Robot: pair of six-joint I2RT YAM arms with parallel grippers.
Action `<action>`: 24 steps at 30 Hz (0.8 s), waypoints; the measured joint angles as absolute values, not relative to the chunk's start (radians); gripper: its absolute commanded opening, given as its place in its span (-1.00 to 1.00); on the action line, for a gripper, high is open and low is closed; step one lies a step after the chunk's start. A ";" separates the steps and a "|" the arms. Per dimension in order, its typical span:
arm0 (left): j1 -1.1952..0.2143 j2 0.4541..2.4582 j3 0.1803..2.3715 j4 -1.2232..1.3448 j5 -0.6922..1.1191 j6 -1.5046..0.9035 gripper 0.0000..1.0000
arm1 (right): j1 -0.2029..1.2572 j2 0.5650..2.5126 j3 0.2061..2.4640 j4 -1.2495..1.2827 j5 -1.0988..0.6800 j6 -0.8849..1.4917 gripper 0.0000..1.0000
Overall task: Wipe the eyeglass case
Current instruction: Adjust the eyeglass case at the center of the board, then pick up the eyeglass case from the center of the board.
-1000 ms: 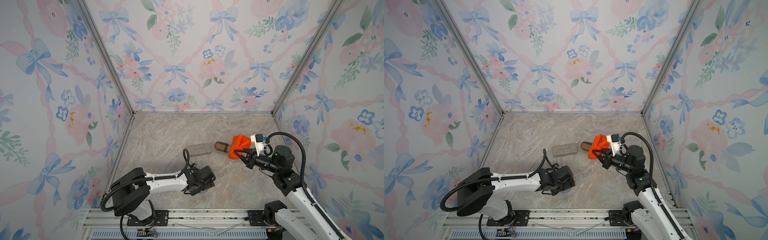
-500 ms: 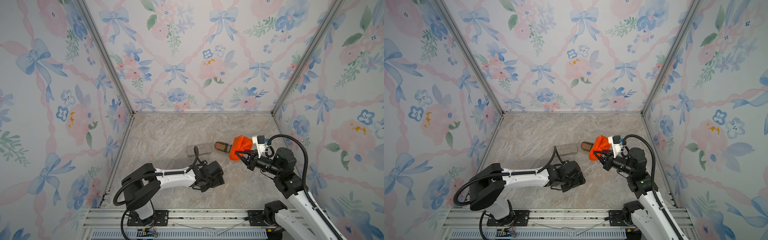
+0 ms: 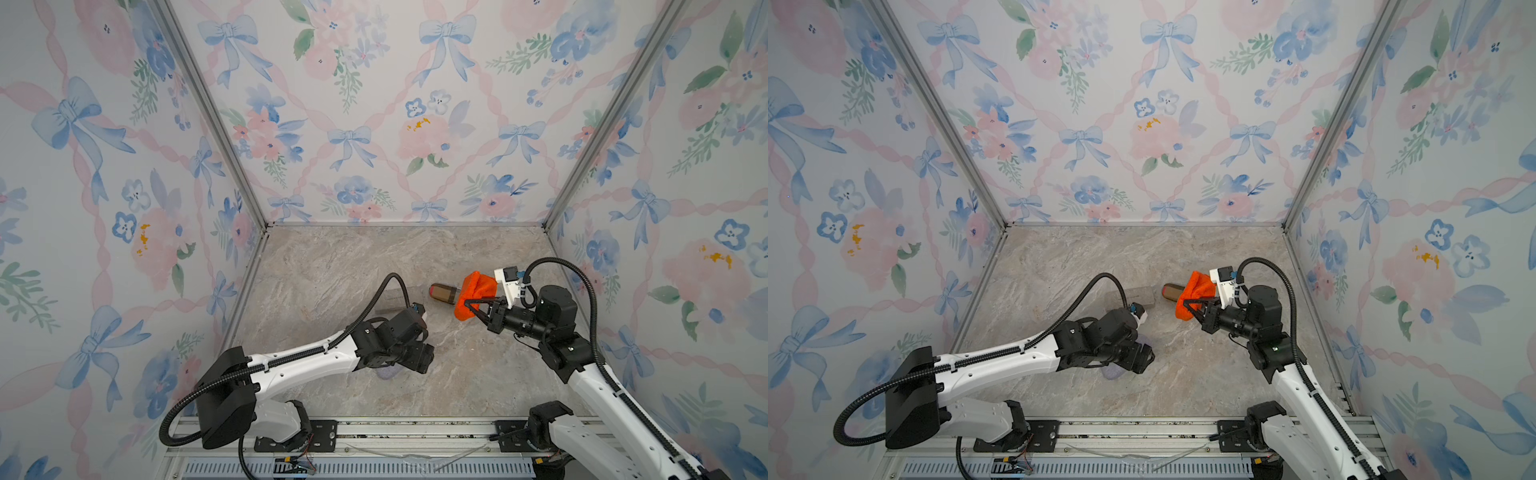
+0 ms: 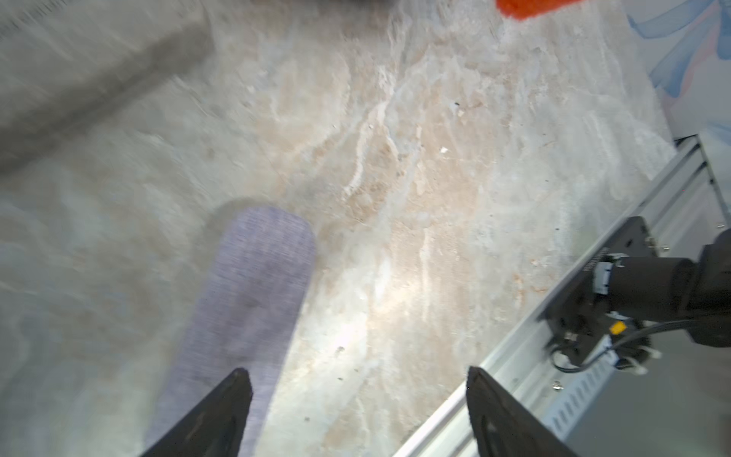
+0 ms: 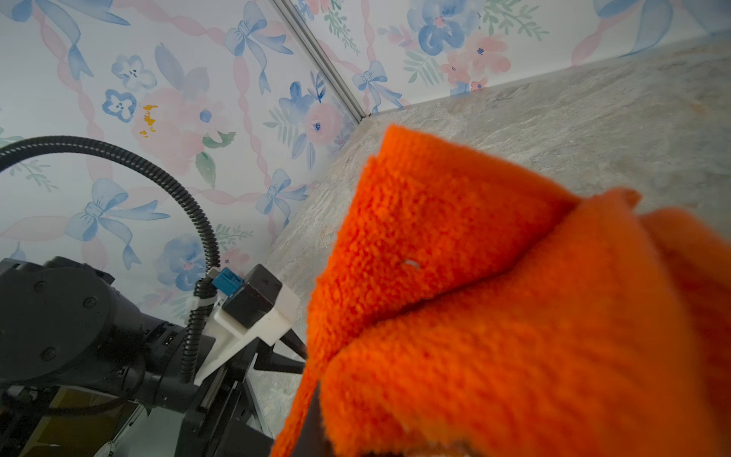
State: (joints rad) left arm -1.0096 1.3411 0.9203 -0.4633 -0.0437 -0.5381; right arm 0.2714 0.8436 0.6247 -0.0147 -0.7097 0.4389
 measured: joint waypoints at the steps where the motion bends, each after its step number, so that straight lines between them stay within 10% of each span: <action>1: -0.989 1.333 0.901 -0.464 -0.063 -0.485 0.74 | 0.278 0.856 0.640 -0.022 -0.707 0.435 -1.00; 24: -0.955 1.439 0.696 -0.303 -0.105 -0.225 0.67 | 0.363 0.995 0.768 -0.062 -0.657 0.361 -1.00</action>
